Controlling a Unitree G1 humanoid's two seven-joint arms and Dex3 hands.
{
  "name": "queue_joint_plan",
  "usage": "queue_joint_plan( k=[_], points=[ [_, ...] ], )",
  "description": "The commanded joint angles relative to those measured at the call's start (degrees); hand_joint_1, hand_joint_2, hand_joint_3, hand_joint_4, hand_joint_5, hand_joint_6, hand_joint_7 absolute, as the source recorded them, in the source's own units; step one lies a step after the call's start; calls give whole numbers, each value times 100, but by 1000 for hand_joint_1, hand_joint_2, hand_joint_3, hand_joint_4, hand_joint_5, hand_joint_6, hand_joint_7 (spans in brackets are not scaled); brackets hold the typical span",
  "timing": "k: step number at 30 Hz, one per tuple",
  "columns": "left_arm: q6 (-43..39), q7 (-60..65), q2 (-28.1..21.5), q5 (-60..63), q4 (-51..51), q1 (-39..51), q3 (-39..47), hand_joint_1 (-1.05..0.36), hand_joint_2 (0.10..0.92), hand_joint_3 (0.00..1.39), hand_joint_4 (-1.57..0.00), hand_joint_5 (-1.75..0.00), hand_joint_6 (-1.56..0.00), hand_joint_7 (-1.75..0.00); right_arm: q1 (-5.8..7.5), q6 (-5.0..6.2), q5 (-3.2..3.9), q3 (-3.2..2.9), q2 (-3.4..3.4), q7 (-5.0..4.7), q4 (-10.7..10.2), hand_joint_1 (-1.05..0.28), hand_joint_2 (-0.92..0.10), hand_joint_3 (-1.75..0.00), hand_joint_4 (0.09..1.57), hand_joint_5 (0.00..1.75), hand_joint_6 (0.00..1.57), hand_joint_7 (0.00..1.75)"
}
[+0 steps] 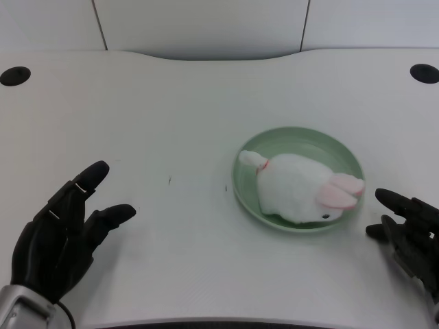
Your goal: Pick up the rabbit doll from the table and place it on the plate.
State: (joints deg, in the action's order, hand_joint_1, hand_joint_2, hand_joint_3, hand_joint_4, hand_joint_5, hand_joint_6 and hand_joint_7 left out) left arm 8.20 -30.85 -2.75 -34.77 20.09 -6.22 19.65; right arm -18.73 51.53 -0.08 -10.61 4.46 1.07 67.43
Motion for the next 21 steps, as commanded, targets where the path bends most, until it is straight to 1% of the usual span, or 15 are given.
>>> queue_joint_plan(
  k=[1, 2, 4, 5, 7, 8, 10, 11, 13, 14, 16, 18, 20, 21],
  points=[
    [138, 210, 73, -152, -155, 166, 135, -654, 921, 484, -360, -1460, -605, -218, -35, -83, -57, 14, 171, -125, 12, -377, -921, -357, 709, 744, 833, 2],
    [143, 269, 103, -139, -167, 209, 148, -653, 921, 474, -375, -1469, -612, -229, -41, -79, -81, 24, 184, -154, 4, -377, -921, -360, 710, 746, 834, 2],
    [175, 353, 152, -147, -195, 281, 171, -633, 921, 518, -370, -1521, -598, -287, -58, -68, -128, 33, 207, -217, 9, -365, -921, -370, 715, 755, 837, 4],
    [152, 386, 175, -136, -193, 307, 178, -625, 921, 531, -365, -1527, -587, -297, -70, -77, -130, 32, 216, -225, 23, -358, -921, -370, 716, 758, 840, 5],
    [102, 422, 208, -127, -175, 317, 196, -611, 921, 540, -366, -1528, -583, -318, -90, -115, -113, 26, 225, -219, 42, -356, -921, -369, 715, 761, 842, 6],
    [12, 431, 212, -97, -100, 281, 217, -608, 921, 540, -367, -1527, -581, -323, -107, -87, -76, 1, 212, -198, 71, -357, -921, -368, 715, 762, 842, 6],
    [-145, 478, 189, -16, 46, 185, 246, -613, 921, 537, -398, -1547, -606, -351, -150, -116, -5, -44, 200, -136, 119, -351, -921, -359, 725, 768, 847, 8],
    [-228, 487, 174, 17, 124, 141, 261, -620, 921, 533, -406, -1557, -607, -361, -171, -118, -12, -47, 208, -152, 151, -358, -921, -354, 729, 769, 846, 7],
    [-310, 508, 156, 57, 215, 83, 282, -623, 921, 539, -397, -1597, -559, -453, -198, -97, -42, -43, 224, -191, 195, -366, -921, -349, 741, 771, 848, 8],
    [-356, 501, 134, 84, 289, 43, 296, -626, 921, 536, -391, -1607, -534, -502, -212, -96, -38, -52, 224, -192, 221, -366, -921, -348, 744, 772, 848, 8],
    [-425, 523, 115, 130, 368, -1, 309, -627, 921, 531, -392, -1624, -520, -561, -223, -104, -60, -42, 238, -211, 253, -373, -921, -348, 743, 764, 851, 9],
    [-466, 550, 108, 167, 434, -32, 315, -615, 921, 557, -386, -1650, -496, -632, -223, -97, -1, -76, 220, -146, 258, -387, -921, -351, 731, 740, 849, 7],
    [-445, 682, 109, 256, 454, -40, 295, -601, 921, 574, -396, -1660, -499, -662, -213, -56, 14, -79, 226, -95, 237, -389, -921, -351, 734, 732, 847, 6],
    [-434, 745, 108, 302, 454, -37, 279, -592, 921, 583, -403, -1667, -509, -680, -207, -62, -3, -68, 235, -106, 218, -389, -921, -352, 743, 734, 848, 6]
  ],
)
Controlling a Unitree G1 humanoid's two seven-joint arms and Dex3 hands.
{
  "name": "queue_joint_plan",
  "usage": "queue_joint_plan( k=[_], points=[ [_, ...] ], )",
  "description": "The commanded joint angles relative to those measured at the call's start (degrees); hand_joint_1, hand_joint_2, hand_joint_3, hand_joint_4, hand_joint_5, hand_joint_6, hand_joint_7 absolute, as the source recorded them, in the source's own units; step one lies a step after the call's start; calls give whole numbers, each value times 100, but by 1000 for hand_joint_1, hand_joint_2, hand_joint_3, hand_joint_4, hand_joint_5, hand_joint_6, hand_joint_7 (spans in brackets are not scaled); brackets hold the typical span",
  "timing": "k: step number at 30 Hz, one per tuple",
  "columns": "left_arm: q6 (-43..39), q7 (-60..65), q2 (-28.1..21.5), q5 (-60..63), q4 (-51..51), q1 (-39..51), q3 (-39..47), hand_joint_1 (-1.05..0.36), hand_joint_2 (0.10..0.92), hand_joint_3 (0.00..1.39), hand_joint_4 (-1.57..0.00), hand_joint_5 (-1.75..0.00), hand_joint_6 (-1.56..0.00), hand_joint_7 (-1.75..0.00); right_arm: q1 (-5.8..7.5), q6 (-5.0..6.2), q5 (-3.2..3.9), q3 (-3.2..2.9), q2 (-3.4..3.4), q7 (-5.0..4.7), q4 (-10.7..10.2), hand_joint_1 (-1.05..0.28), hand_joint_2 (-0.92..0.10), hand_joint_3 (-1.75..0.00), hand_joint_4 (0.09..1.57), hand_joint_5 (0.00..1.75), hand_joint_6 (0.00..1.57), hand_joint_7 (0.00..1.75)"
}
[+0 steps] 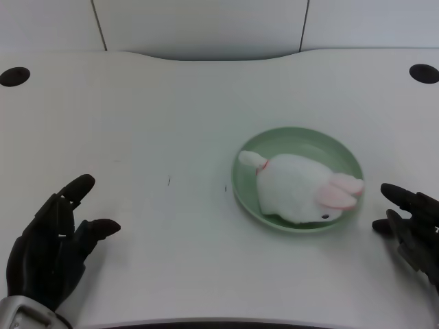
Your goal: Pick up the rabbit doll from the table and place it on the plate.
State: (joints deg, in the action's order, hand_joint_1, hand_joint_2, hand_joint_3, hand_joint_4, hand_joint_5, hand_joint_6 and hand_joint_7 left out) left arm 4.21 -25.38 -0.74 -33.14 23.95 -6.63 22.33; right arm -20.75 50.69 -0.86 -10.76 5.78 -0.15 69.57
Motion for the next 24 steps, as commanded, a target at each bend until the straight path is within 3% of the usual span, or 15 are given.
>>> queue_joint_plan(
  k=[1, 3, 8, 11, 14, 15, 17, 22, 24],
  points=[
    [-27, 238, -91, 175, 65, 5, 4, -587, 921, 589, -406, -1671, -512, -690, -1, 15, 63, -47, 110, 7, -9, -393, -921, -352, 746, 735, 850, 7],
    [-94, 288, -106, 323, 74, 39, -51, -578, 921, 614, -397, -1695, -506, -712, 13, 7, 35, -32, 117, -33, -38, -390, -921, -351, 756, 740, 853, 8],
    [-299, 237, -144, 526, 147, 91, -110, -580, 921, 645, -389, -1745, -474, -762, 24, 4, 61, -28, 116, 56, -65, -371, -921, -358, 752, 743, 849, 6],
    [-308, 250, -154, 539, 164, 93, -104, -576, 921, 625, -389, -1745, -470, -784, 5, 37, 123, -64, 76, 114, -59, -360, -921, -350, 759, 758, 855, 8],
    [-347, 212, -177, 581, 222, 89, -107, -575, 921, 607, -375, -1740, -461, -793, -5, 145, 60, -38, 79, 30, -18, -355, -921, -349, 765, 768, 858, 9],
    [-361, 236, -186, 624, 231, 93, -125, -574, 921, 605, -374, -1741, -461, -795, -13, 148, 110, -63, 68, 98, -5, -353, -921, -350, 765, 770, 858, 9],
    [-367, 274, -197, 688, 226, 104, -156, -586, 921, 589, -385, -1741, -471, -804, -20, 133, 185, -96, 55, 201, 11, -359, -921, -352, 758, 772, 861, 11],
    [-377, 269, -164, 692, 206, 108, -155, -591, 921, 574, -399, -1731, -471, -818, -10, 47, 117, -57, 83, 92, -11, -372, -921, -350, 745, 762, 857, 8],
    [-416, 206, -155, 675, 215, 109, -160, -592, 921, 587, -387, -1738, -462, -828, -1, 4, 170, -80, 89, 169, -26, -372, -921, -351, 733, 754, 852, 5]
  ],
)
